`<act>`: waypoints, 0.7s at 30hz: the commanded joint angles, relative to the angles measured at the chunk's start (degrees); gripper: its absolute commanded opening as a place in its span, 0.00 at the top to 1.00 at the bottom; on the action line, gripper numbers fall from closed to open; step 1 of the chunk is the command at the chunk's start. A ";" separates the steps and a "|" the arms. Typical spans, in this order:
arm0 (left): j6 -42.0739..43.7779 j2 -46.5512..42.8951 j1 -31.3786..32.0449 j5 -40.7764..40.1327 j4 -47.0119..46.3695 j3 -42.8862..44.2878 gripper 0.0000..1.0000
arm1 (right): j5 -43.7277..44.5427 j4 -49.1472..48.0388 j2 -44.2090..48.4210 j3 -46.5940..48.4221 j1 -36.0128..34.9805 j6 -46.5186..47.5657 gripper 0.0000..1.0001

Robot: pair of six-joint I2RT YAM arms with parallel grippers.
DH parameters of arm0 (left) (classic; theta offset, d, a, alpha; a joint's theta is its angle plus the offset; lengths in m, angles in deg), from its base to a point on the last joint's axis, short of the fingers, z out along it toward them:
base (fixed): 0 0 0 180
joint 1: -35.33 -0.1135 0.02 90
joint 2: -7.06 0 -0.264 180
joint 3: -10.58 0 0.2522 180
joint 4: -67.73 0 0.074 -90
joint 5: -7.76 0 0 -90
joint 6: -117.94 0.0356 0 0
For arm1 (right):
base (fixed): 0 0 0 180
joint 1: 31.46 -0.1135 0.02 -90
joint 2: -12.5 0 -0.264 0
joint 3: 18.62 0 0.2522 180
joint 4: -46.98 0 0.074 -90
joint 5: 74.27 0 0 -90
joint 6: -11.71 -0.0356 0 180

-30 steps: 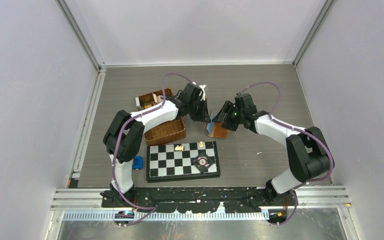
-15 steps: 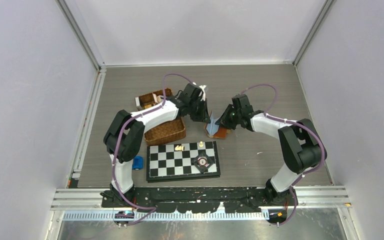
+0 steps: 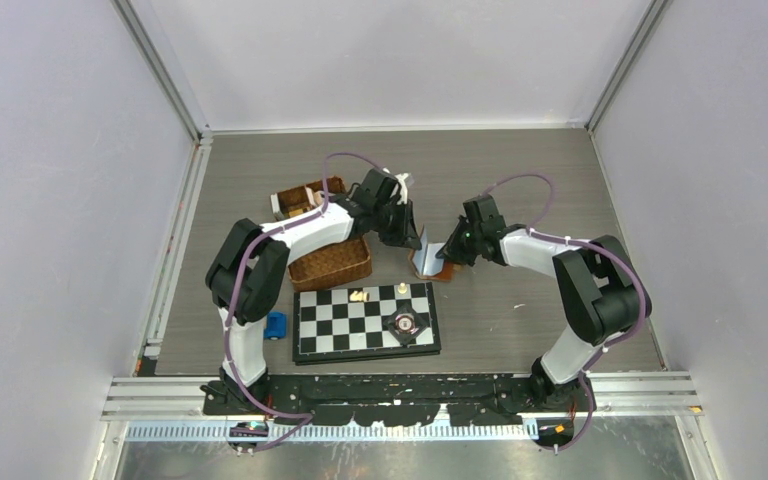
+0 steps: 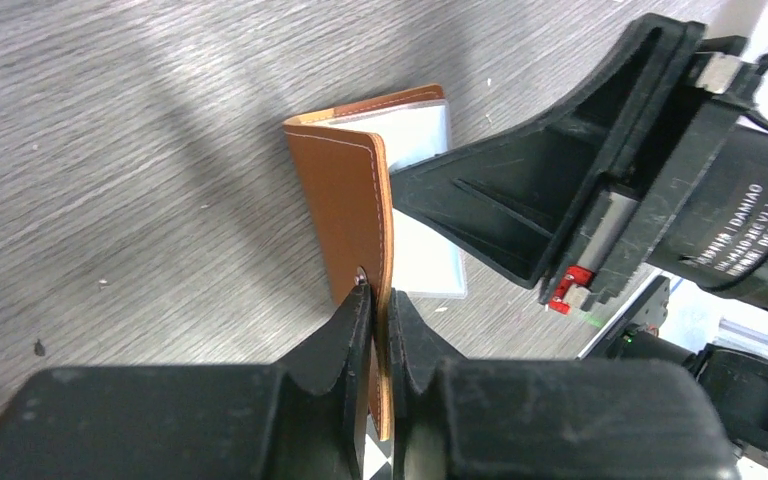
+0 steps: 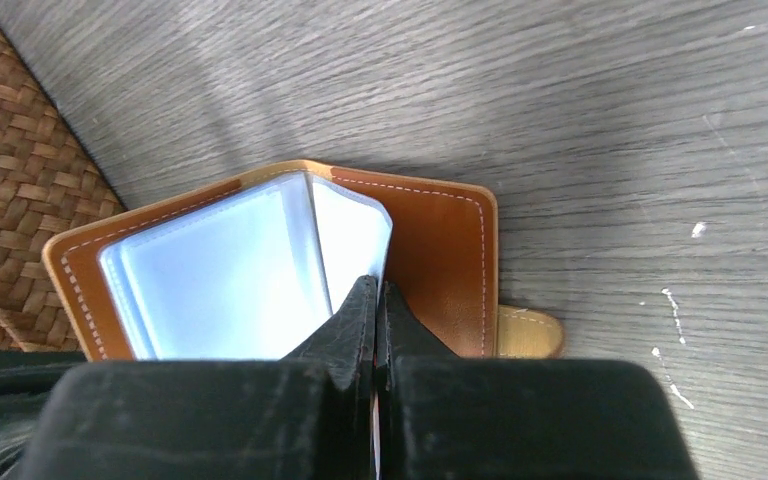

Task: Put the credit cards into the card holder
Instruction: Open the card holder at the center of the board.

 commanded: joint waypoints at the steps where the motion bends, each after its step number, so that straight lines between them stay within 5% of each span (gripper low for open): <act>1: -0.90 -1.20 -0.10 4.19 -5.05 -0.36 0.89 | 1.92 -0.67 -1.41 0.11 -0.38 1.07 1.00; 9: -0.25 -0.65 -0.18 4.67 -3.98 0.21 0.81 | 1.79 -0.77 -2.05 0.31 -0.37 1.09 1.00; 21: 4.71 -0.58 -0.10 -3.17 4.85 2.59 0.87 | 2.38 -0.16 -1.55 0.32 -0.37 1.16 1.00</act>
